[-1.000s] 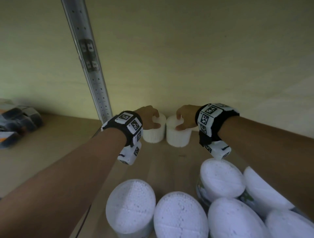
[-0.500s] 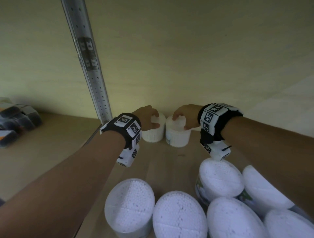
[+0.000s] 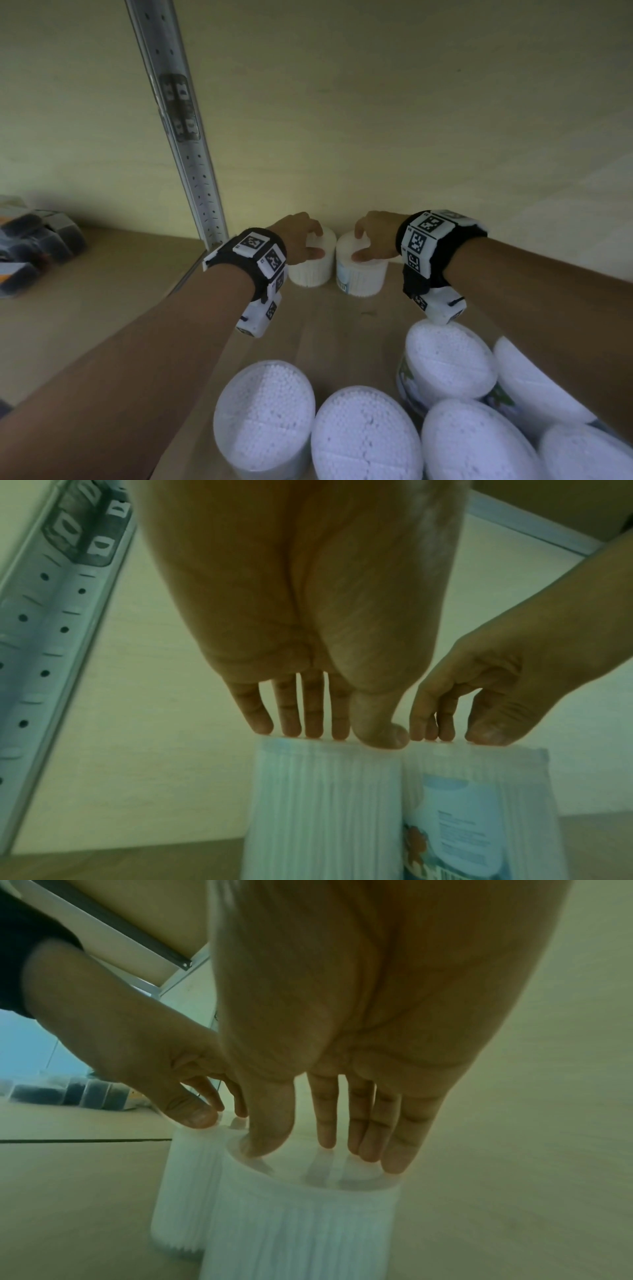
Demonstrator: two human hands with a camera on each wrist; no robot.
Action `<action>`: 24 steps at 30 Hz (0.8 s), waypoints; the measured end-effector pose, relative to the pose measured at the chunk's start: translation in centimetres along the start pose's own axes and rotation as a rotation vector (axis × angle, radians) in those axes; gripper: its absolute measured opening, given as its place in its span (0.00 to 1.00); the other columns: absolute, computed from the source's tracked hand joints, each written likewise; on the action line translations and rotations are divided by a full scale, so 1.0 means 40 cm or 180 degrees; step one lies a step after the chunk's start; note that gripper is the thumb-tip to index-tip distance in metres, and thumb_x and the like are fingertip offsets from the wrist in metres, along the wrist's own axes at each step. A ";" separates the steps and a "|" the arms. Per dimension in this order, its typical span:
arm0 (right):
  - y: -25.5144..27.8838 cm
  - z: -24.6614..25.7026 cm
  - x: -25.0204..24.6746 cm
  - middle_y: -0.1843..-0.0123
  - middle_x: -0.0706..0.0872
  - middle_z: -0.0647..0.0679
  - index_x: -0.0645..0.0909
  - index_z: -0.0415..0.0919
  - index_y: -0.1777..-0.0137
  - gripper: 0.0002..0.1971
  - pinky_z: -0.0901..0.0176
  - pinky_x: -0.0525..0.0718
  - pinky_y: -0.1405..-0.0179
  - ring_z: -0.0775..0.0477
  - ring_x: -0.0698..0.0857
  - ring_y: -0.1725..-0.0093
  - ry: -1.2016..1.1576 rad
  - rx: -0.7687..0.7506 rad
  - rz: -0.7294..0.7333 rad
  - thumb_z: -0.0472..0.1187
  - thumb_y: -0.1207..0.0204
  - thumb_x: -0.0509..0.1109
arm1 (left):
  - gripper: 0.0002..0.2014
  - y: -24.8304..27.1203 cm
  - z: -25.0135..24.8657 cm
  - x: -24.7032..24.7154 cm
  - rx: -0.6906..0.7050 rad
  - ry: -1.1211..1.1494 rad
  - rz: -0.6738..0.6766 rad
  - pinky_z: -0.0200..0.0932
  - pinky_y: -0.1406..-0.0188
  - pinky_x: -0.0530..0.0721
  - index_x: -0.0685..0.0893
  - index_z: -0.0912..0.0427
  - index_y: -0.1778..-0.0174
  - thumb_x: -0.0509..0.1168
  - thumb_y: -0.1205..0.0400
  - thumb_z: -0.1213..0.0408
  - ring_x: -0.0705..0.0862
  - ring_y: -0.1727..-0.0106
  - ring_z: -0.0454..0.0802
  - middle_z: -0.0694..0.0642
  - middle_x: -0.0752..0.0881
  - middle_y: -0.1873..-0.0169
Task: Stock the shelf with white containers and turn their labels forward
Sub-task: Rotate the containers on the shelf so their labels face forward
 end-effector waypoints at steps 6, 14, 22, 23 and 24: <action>0.003 -0.001 -0.003 0.26 0.74 0.41 0.71 0.40 0.25 0.28 0.52 0.75 0.31 0.40 0.76 0.29 -0.0038 -0.0092 0.0070 0.47 0.23 0.71 | 0.26 -0.001 0.002 0.002 0.0009 0.0042 -0.0026 0.47 0.30 0.68 0.71 0.56 0.25 0.64 0.18 0.52 0.70 0.27 0.57 0.58 0.70 0.28; 0.013 0.003 -0.007 0.23 0.70 0.42 0.74 0.46 0.25 0.26 0.49 0.78 0.32 0.39 0.75 0.28 -0.0233 -0.0237 0.0114 0.29 0.23 0.66 | 0.25 -0.004 -0.003 0.002 0.0005 -0.0047 0.0003 0.48 0.31 0.70 0.71 0.57 0.26 0.64 0.17 0.53 0.71 0.28 0.59 0.59 0.71 0.29; 0.014 0.004 -0.004 0.29 0.77 0.35 0.74 0.32 0.28 0.27 0.50 0.79 0.35 0.37 0.80 0.33 -0.0057 0.0195 -0.0111 0.52 0.19 0.64 | 0.24 -0.006 0.001 0.007 0.0005 -0.0030 0.0009 0.50 0.30 0.70 0.72 0.56 0.27 0.64 0.18 0.53 0.71 0.28 0.59 0.59 0.72 0.30; 0.014 0.006 -0.001 0.29 0.78 0.35 0.75 0.32 0.28 0.27 0.51 0.80 0.35 0.38 0.81 0.32 0.0022 0.0232 -0.0059 0.52 0.18 0.63 | 0.24 -0.006 0.001 0.007 0.0008 -0.0024 0.0001 0.50 0.30 0.70 0.72 0.56 0.27 0.64 0.18 0.53 0.71 0.28 0.59 0.59 0.72 0.30; 0.014 0.009 0.000 0.29 0.79 0.36 0.75 0.31 0.28 0.27 0.53 0.80 0.35 0.38 0.81 0.32 0.0058 0.0242 -0.0017 0.52 0.18 0.63 | 0.24 -0.007 0.002 0.007 0.0010 -0.0017 -0.0007 0.50 0.30 0.70 0.72 0.56 0.27 0.64 0.18 0.53 0.71 0.28 0.58 0.59 0.71 0.30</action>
Point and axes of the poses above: each hand's wrist, its own y-axis away from the middle knuckle, its own x-axis out of the palm, z = x × y, the point moved 5 cm from there along -y, towards the middle knuckle
